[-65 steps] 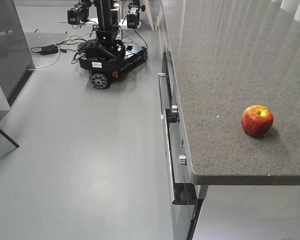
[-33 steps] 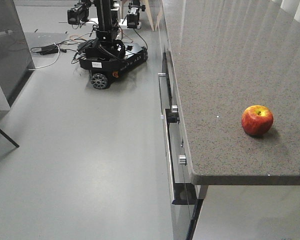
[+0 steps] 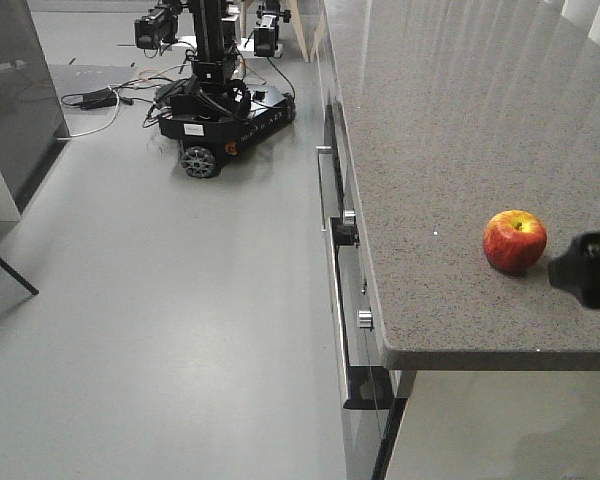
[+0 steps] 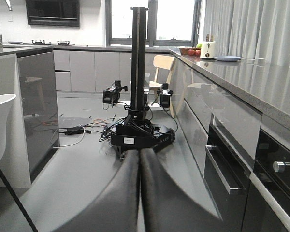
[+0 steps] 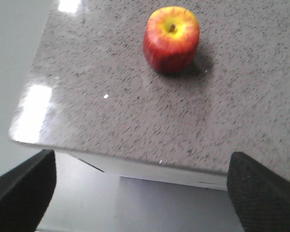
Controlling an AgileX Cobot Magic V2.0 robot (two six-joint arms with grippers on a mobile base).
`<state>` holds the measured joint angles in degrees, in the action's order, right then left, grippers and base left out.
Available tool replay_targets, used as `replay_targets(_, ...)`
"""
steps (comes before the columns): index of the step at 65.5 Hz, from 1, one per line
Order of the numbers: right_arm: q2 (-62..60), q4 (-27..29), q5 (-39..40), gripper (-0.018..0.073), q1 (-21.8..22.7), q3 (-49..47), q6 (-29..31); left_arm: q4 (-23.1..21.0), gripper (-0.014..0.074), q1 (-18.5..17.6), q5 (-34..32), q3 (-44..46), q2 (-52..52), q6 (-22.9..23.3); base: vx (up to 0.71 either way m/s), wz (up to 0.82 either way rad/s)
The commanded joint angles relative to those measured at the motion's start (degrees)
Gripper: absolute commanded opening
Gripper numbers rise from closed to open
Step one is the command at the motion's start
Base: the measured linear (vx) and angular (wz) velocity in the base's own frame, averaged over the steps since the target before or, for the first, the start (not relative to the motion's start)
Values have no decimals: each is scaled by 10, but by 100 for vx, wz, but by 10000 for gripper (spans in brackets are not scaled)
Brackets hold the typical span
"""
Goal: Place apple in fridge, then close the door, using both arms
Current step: 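Move the right gripper down over the red-yellow apple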
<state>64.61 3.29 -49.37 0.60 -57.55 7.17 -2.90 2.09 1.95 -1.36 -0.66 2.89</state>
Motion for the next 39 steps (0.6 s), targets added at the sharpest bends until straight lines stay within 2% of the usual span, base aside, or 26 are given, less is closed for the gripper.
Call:
replay_targets(1,35,-28,33,671,-1,-53,-10,-1,-6,2,-43,-17,-9,4,0,0)
replay_targets(7,87,-44,33,669,-1,-92,-17,-1,-6,2,-43,-17,-9,4,0,0)
replay_targets(23,214,-45,6,668,5,-191,-20,-1,-6,2,-43,-17,-9,4,0,0)
replay_targets(39,317,-2,-28,664,38,-277,-2,-1,-6,2,-43,-17,-9,4,0,0)
